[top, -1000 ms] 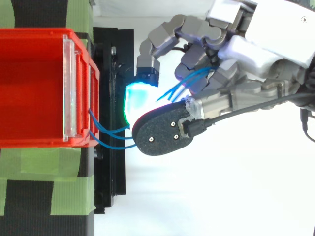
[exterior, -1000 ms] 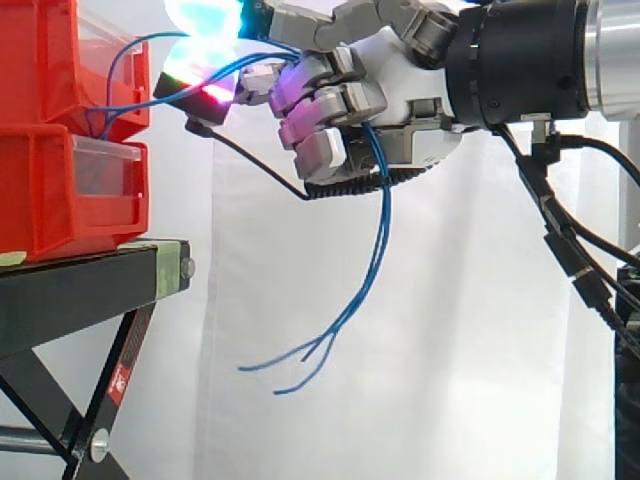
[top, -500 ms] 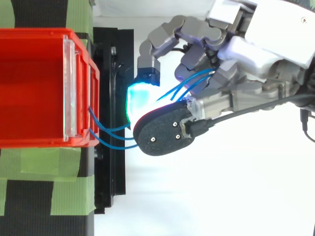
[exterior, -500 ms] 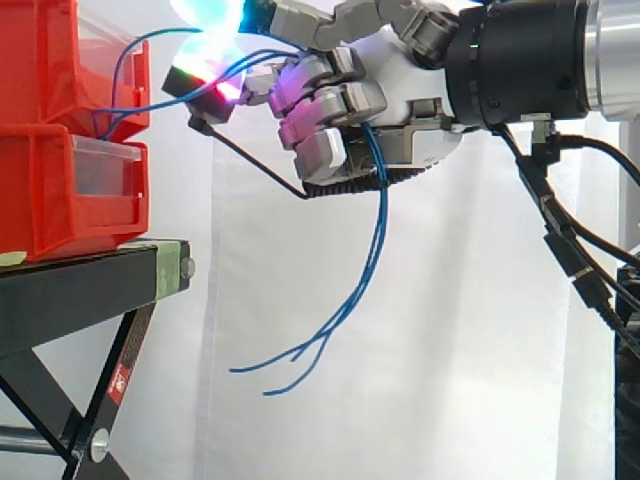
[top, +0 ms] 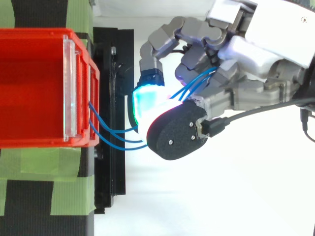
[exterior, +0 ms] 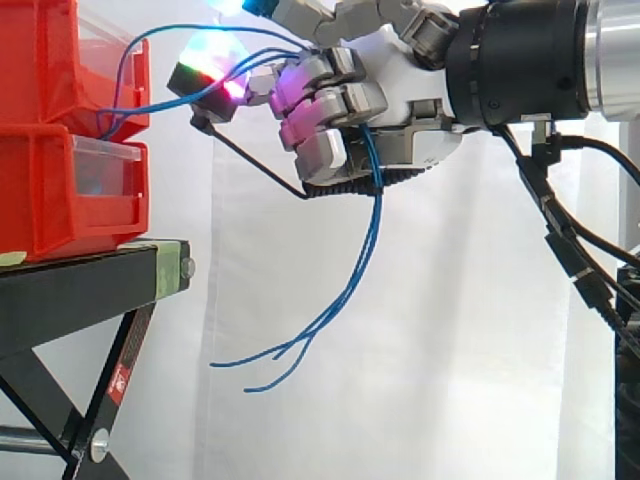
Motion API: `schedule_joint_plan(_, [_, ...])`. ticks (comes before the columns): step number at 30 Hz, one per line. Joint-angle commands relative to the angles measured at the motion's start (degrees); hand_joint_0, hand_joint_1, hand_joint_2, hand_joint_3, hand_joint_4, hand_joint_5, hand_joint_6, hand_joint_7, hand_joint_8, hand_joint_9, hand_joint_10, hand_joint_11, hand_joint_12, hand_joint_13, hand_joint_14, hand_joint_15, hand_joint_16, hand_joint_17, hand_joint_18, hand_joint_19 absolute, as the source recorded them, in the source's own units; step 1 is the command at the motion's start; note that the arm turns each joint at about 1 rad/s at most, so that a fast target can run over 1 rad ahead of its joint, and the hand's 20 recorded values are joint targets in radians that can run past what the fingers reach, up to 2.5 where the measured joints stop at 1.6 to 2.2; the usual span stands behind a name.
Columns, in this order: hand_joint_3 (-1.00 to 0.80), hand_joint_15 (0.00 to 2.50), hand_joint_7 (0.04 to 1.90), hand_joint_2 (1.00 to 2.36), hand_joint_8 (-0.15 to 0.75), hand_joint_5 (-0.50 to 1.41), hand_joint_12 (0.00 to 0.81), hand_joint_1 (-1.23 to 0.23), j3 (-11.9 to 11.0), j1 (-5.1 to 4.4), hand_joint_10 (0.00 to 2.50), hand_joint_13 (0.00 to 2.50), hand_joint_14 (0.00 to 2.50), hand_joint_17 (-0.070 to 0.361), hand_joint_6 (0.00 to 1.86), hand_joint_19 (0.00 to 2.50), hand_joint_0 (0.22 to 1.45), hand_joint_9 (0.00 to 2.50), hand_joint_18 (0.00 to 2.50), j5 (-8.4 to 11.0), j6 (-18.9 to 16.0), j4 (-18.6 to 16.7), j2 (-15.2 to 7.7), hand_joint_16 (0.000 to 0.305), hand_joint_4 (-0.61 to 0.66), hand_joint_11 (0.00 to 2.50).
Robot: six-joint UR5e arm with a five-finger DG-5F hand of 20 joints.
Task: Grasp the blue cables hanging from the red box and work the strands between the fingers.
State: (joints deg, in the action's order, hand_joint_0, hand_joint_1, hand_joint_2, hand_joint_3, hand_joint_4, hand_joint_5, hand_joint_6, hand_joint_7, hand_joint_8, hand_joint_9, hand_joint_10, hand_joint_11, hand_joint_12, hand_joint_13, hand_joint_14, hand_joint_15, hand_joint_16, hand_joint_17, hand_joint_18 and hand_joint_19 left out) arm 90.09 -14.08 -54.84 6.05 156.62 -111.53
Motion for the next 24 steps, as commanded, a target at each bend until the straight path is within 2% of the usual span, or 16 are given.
schedule_joint_plan(1, [-0.79,1.63,1.04,1.01,0.491,-0.02,0.681,-0.73,0.0,0.01,2.50,1.97,2.50,0.168,1.14,0.87,0.81,1.85,2.50,0.09,-0.1,0.0,0.0,0.225,0.23,2.50])
schedule_joint_plan(5, [-0.53,1.63,1.02,1.02,0.491,-0.05,0.681,-0.73,0.0,0.01,2.50,1.97,2.50,0.168,1.25,0.87,0.88,1.85,2.50,0.26,-0.1,0.0,0.0,0.225,0.23,2.50])
schedule_joint_plan(7, [-0.29,1.63,0.97,1.02,0.491,-0.05,0.681,-0.73,0.0,0.01,2.50,1.97,2.50,0.168,1.33,0.87,0.91,1.85,2.50,0.35,-0.1,0.0,0.0,0.225,0.24,2.50])
schedule_joint_plan(10, [-0.15,1.63,0.91,1.02,0.491,-0.06,0.681,-0.71,0.0,0.01,2.50,1.97,2.50,0.168,1.39,0.87,0.90,1.85,2.50,0.35,-0.1,0.0,0.0,0.225,0.25,2.50])
schedule_joint_plan(13, [-0.04,1.63,0.89,1.02,0.491,-0.05,0.681,-0.70,0.0,0.01,2.50,1.97,2.50,0.168,1.46,0.87,0.90,1.85,2.50,0.35,0.0,-0.1,0.0,0.225,0.26,2.50])
schedule_joint_plan(19, [0.09,1.63,0.91,1.01,0.491,0.01,0.681,-0.69,0.0,0.01,2.50,1.97,2.50,0.168,1.46,0.87,0.89,1.85,2.50,0.62,0.1,-0.1,0.0,0.225,0.26,2.50])
schedule_joint_plan(24, [0.13,1.63,0.93,1.00,0.491,0.04,0.681,-0.70,0.0,-0.51,2.50,1.97,2.50,0.168,1.44,0.87,0.90,1.85,2.50,3.25,0.2,-0.1,0.0,0.225,0.24,2.50])
